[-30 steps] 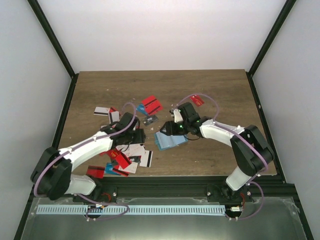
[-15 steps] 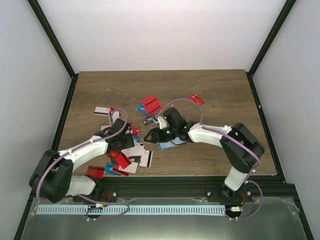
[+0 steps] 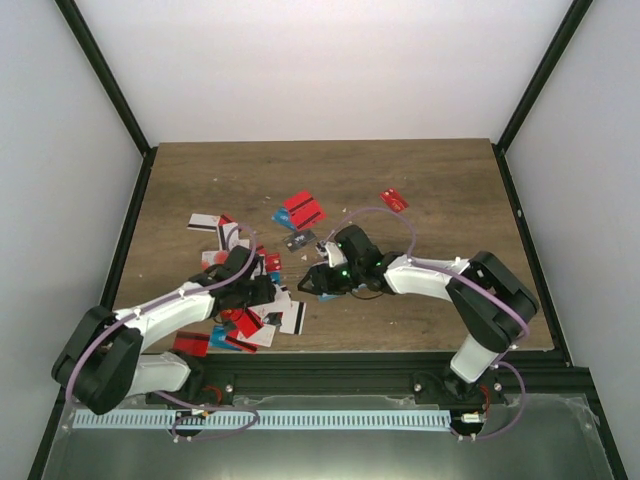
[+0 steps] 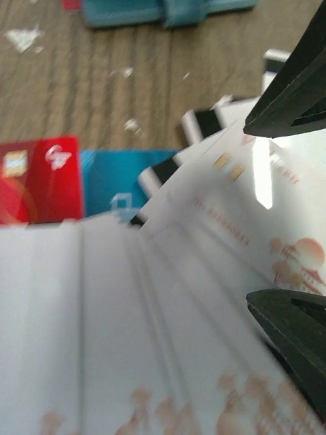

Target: Put the credit cards into the card holder

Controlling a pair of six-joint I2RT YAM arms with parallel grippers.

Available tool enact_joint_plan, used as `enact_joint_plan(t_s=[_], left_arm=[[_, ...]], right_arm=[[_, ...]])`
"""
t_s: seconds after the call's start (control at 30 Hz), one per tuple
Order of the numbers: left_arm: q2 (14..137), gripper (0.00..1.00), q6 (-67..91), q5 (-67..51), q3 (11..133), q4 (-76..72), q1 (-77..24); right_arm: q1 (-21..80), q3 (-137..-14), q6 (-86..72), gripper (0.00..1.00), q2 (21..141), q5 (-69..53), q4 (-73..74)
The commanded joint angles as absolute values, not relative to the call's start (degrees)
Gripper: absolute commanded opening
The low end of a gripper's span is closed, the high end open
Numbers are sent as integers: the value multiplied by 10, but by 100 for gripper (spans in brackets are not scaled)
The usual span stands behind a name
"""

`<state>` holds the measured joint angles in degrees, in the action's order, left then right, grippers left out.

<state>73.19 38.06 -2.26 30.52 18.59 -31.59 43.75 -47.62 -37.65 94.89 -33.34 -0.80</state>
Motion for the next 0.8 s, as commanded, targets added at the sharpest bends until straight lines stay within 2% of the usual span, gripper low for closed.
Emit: enact_joint_plan(t_s=[0.0, 0.23, 0.57, 0.77], left_arm=[[713, 63, 429, -83, 275, 211, -354], [677, 64, 483, -96, 278, 191, -426], [617, 64, 466, -1, 298, 269, -428], [636, 62, 464, -8, 274, 240, -427]], right_arm=[[439, -465, -386, 57, 923, -322, -24], [440, -445, -407, 57, 911, -327, -44], [484, -434, -453, 57, 934, -346, -93], [502, -439, -498, 56, 976, -329, -137]])
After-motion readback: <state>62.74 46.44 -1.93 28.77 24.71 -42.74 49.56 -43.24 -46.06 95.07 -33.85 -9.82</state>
